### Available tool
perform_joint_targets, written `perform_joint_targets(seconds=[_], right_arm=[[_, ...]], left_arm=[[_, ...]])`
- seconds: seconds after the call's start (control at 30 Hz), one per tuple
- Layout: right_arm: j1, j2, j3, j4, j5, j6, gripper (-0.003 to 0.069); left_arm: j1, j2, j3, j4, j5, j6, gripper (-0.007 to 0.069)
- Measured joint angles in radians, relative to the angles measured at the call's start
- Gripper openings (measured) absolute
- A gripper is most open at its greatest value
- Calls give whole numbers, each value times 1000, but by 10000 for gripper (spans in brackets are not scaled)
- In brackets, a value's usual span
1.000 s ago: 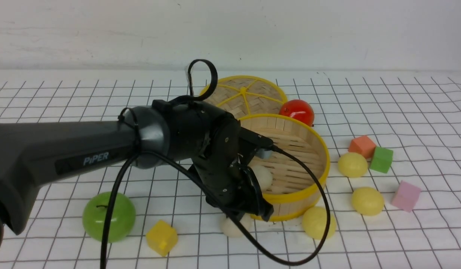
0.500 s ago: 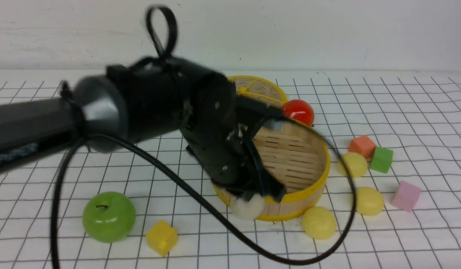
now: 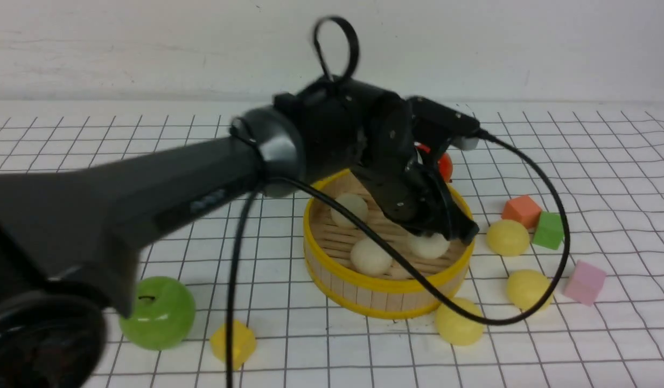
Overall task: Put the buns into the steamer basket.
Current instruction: Use the left arm to put the steamed stuffed bun into the steamer, then use the right arm to grab a steamed stuffed bun
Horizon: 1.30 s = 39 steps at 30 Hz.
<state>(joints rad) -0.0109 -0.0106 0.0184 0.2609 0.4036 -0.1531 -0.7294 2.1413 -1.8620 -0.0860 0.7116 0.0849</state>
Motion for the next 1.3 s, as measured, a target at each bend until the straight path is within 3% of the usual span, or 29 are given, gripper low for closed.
perform_joint_targets(seconds=[0.1, 0.43, 0.63, 0.77, 0.87, 0.9, 0.93, 1.1, 1.3], right_arm=[[0, 0, 0, 0, 0, 0, 239], [0, 0, 0, 0, 0, 0, 239], [0, 0, 0, 0, 0, 0, 239], [0, 0, 0, 0, 0, 0, 239], [0, 0, 0, 0, 0, 0, 239], [0, 0, 0, 0, 0, 0, 239], [0, 0, 0, 0, 0, 0, 239], [0, 0, 0, 0, 0, 0, 239], [0, 0, 0, 0, 0, 0, 239]], left_arm=[[1, 33, -19, 1, 3, -1, 30], [2, 62, -38, 67, 23, -92, 261], [4, 2, -104, 77, 170, -152, 344], [4, -131, -118, 79, 296, -165, 246], [4, -283, -47, 79, 318, -167, 68], [4, -305, -39, 79, 317, -167, 56], [4, -391, 41, 77, 292, -167, -11], [4, -658, 321, 30, 133, -167, -13], [4, -1103, 867, -36, -232, -167, -13]])
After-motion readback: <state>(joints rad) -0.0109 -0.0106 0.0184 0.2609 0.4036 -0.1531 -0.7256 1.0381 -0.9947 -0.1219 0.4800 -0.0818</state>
